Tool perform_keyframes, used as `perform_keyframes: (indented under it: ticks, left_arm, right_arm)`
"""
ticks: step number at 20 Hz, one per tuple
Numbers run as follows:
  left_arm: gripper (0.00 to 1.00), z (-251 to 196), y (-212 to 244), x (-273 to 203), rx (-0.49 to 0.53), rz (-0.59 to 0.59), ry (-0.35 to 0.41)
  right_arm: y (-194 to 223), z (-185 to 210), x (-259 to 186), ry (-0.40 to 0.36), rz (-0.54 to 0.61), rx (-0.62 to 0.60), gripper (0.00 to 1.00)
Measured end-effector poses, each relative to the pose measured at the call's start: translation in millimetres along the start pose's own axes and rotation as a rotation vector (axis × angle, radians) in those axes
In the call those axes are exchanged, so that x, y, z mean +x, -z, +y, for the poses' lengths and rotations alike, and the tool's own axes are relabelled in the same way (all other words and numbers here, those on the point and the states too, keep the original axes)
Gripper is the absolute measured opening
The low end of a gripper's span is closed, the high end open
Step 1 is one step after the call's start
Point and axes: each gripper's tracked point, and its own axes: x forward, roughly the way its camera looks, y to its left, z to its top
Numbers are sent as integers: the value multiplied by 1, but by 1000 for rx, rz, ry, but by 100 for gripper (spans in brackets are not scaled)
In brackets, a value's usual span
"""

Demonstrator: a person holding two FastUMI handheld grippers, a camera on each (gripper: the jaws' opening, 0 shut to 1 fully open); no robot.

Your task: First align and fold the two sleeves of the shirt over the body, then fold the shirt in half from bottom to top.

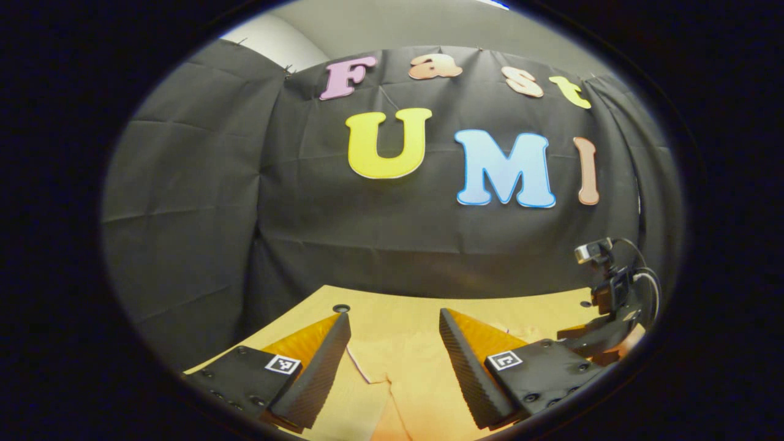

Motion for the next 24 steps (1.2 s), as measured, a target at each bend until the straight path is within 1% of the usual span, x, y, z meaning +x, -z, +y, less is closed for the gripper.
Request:
perform_keyframes:
  ticks: [1,3,4,5,6,10,11,14,16,17,19,20,21,22,24]
  left_arm:
    - [97,2,4,7,10,2,13]
    - [97,7,11,19,22,7,40]
    - [97,11,16,26,21,14,52]
    - [93,14,21,35,16,24,63]
    - [97,17,28,43,13,38,72]
    - [97,30,59,75,-18,107,97]
    - [93,36,66,84,-25,121,95]
    - [97,53,94,106,-24,173,65]
    - [97,62,112,119,-38,211,50]
    - [95,66,121,125,-44,231,42]
    - [95,72,138,138,-55,262,35]
    - [97,75,146,145,-51,275,30]
    - [97,78,155,154,-46,290,27]
    - [94,79,166,160,-43,308,18]
    - [97,85,185,174,-56,343,4]
  right_arm:
    - [-4,2,-8,14,-20,1,86]
    - [-17,8,-28,34,-59,10,94]
    - [-24,12,-39,38,-81,19,95]
    - [-28,16,-49,43,-102,27,95]
    - [-35,19,-61,53,-122,33,95]
    - [-51,29,-102,99,-187,63,95]
    - [-53,34,-112,104,-198,82,95]
    - [-58,41,-140,126,-220,122,95]
    - [-57,44,-156,148,-228,133,95]
    - [-57,47,-163,153,-232,139,95]
    - [-54,52,-177,164,-237,152,95]
    - [-54,53,-184,169,-239,162,95]
    - [-51,55,-189,172,-237,173,95]
    - [-48,56,-194,177,-233,180,95]
    - [-39,55,-203,193,-217,183,95]
